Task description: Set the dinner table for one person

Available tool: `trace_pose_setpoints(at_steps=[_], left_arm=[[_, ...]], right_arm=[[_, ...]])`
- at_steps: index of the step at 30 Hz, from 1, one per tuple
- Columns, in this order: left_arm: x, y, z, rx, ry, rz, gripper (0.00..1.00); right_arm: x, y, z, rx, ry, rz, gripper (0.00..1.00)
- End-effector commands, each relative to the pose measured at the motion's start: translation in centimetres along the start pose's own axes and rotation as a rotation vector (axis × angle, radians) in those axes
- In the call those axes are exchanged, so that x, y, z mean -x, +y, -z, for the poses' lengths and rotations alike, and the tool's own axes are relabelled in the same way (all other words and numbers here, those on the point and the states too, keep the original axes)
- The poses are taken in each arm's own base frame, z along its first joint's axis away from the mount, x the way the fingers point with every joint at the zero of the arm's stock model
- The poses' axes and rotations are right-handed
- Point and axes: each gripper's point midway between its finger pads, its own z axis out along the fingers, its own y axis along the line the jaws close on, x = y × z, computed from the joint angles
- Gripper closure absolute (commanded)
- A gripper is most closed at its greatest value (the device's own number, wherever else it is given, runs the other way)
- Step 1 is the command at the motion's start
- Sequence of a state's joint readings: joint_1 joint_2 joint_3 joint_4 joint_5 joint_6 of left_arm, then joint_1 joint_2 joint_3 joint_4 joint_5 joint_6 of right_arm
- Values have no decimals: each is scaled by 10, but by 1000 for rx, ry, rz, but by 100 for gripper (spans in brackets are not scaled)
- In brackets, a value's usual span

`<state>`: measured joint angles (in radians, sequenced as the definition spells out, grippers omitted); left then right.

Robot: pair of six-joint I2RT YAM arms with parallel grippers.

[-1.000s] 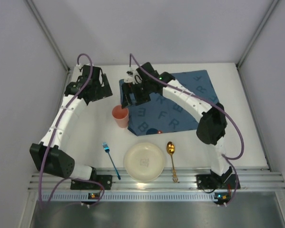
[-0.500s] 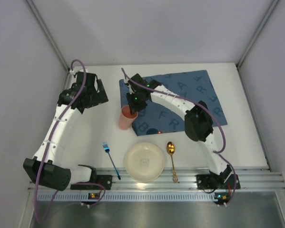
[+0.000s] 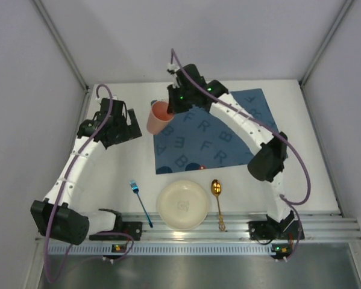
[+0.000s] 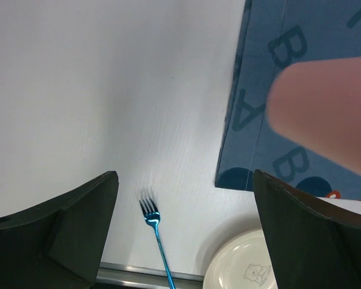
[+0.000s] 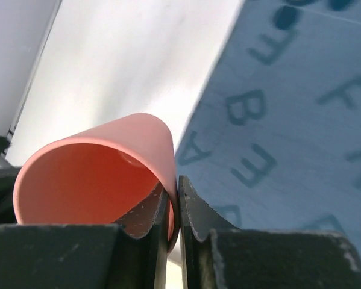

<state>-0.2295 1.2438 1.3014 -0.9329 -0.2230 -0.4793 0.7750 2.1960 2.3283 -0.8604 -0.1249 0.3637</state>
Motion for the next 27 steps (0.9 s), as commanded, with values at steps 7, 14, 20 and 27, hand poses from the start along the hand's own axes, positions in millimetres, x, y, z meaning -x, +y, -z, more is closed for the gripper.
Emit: trace_pose_setpoints(at_steps=[7, 14, 20, 27], left_arm=[[-81, -54, -74, -211, 338, 27, 2], [-102, -77, -123, -290, 383, -39, 5], [-112, -92, -159, -301, 428, -42, 17], [-135, -107, -192, -272, 485, -97, 58]], right_arm=[[19, -182, 151, -316, -160, -208, 100], [-18, -219, 185, -397, -152, -282, 100], [-34, -232, 207, -458, -141, -301, 100], [-32, -245, 229, -493, -170, -328, 100]])
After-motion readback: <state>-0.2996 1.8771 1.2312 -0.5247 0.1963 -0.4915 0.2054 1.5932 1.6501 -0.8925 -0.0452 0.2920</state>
